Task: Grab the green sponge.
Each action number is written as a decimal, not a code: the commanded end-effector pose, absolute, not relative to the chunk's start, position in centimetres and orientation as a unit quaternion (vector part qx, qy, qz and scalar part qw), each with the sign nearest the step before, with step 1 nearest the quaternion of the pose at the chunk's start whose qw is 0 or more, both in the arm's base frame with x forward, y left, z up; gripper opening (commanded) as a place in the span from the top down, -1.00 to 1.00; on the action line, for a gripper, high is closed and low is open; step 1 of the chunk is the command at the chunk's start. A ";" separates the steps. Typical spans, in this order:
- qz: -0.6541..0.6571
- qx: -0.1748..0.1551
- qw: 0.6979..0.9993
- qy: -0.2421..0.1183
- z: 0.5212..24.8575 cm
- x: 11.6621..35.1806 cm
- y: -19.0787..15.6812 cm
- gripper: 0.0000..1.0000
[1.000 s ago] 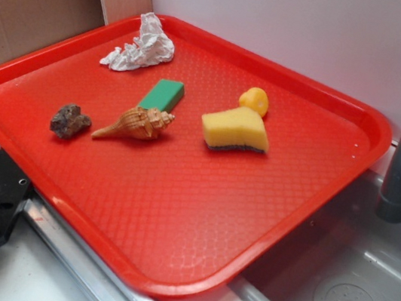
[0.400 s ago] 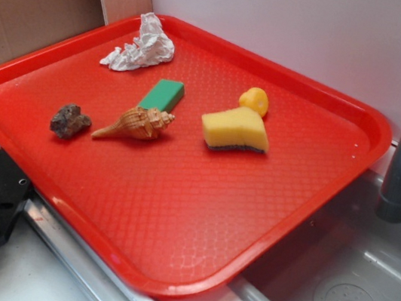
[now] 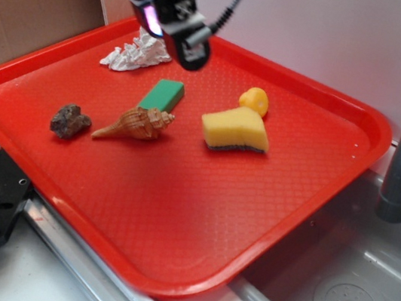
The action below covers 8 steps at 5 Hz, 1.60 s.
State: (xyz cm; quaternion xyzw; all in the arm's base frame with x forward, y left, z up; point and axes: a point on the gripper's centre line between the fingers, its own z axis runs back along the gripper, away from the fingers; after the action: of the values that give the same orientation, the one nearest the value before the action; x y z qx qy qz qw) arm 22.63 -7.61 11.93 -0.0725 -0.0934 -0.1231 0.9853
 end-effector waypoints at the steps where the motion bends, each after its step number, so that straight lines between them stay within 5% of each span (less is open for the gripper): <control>1: -0.197 0.008 0.977 -0.087 7.2 25.2 -11.3 -1.00; 4: -0.195 0.022 0.979 -0.052 3.6 28.8 -10.8 -1.00; 5: -0.186 0.024 0.982 -0.033 3.0 29.2 -10.8 -0.67; 6: -0.162 0.023 0.986 -0.013 2.7 29.1 -10.3 1.00; 7: -0.124 0.033 0.992 0.004 4.1 28.7 -9.1 1.00; 8: -0.044 0.024 0.999 -0.007 9.1 24.8 -6.2 1.00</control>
State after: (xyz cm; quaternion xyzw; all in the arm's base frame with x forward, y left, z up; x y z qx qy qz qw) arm 24.47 -5.92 8.18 0.0275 0.0164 -0.0483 0.9983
